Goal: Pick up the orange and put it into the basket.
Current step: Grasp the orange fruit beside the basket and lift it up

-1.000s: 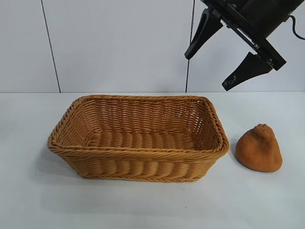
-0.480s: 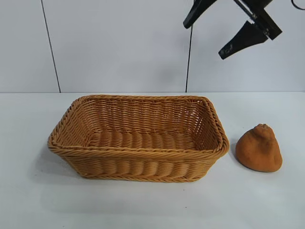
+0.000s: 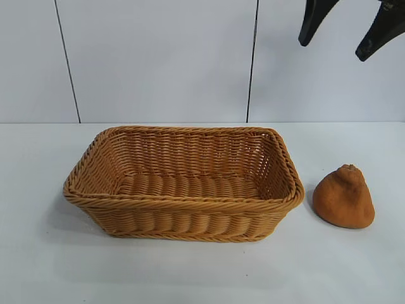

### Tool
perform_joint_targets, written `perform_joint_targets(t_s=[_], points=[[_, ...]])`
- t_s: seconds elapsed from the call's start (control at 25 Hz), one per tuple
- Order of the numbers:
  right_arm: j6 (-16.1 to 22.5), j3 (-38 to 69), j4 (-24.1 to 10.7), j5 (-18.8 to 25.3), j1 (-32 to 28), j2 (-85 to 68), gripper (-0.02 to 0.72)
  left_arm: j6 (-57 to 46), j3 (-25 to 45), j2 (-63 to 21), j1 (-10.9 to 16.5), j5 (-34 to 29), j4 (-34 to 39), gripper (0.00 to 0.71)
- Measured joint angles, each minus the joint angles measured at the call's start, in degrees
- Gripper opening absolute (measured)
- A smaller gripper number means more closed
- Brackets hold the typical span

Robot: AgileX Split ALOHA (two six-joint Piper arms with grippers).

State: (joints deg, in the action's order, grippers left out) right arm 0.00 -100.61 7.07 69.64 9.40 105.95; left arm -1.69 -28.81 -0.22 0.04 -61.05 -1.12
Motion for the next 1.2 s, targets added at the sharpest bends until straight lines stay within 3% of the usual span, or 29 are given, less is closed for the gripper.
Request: perform_joint_targets(t_s=[0.16, 0.52, 0.6, 0.76, 0.96, 1.0, 1.08, 1.2], points=[[1.7, 0.9, -2.9, 0.2, -1.1, 0.0, 0.601, 0.1, 0.0, 0.0, 0.0, 0.0, 0.0, 0.580], [2.1, 9.2, -3.7, 0.2, -4.8, 3.0, 0.601, 0.1, 0.0, 0.0, 0.0, 0.0, 0.0, 0.580], [1.9, 12.2, -2.9, -1.2, -4.8, 4.5, 0.601, 0.1, 0.0, 0.0, 0.0, 0.0, 0.0, 0.580], [0.7, 16.7, 2.2, -6.4, -4.8, 8.9, 0.601, 0.1, 0.0, 0.0, 0.0, 0.0, 0.0, 0.580], [0.5, 18.3, 3.2, -11.9, -4.7, 15.0, 0.582, 0.1, 0.0, 0.0, 0.0, 0.0, 0.0, 0.580], [0.5, 18.3, 3.2, -12.2, -4.7, 15.9, 0.555, 0.1, 0.0, 0.0, 0.0, 0.0, 0.0, 0.580], [0.5, 18.4, 3.1, -12.4, -4.7, 16.6, 0.431, 0.1, 0.0, 0.0, 0.0, 0.0, 0.0, 0.580], [0.4, 18.2, 2.7, -11.1, -4.7, 16.7, 0.123, 0.1, 0.0, 0.0, 0.0, 0.0, 0.0, 0.580]])
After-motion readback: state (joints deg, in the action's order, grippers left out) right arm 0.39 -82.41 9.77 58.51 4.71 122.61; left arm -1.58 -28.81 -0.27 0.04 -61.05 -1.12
